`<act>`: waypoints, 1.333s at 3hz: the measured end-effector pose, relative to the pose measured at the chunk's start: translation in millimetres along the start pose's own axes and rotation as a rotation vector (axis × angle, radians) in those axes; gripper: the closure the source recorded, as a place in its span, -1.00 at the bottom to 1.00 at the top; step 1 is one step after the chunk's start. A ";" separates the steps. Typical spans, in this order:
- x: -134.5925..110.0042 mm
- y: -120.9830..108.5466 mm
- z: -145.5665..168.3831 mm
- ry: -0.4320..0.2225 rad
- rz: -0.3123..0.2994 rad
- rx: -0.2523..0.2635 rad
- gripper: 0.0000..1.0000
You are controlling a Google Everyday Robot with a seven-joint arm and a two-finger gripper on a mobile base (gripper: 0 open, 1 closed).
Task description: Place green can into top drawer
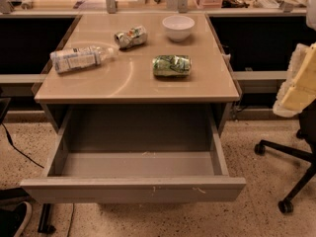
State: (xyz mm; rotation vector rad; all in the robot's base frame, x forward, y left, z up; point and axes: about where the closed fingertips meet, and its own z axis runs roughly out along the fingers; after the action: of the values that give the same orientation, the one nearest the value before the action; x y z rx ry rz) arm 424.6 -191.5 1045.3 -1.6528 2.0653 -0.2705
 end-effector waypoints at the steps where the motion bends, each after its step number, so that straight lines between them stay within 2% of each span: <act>1: 0.0 0.0 0.0 0.000 0.000 0.000 -1.00; 2: -11.4 -6.7 -14.0 0.022 -0.033 0.039 -1.00; 3: -55.0 -26.0 -17.3 0.027 -0.124 0.041 -1.00; 4: -121.7 -33.8 9.4 -0.021 -0.229 -0.027 -1.00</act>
Offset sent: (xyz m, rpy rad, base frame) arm 0.0092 0.0110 0.0298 -0.1024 -0.0560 0.0154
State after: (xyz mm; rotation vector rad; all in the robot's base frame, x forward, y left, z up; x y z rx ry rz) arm 477.4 -82.2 1081.4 -1.9017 1.8723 -0.3005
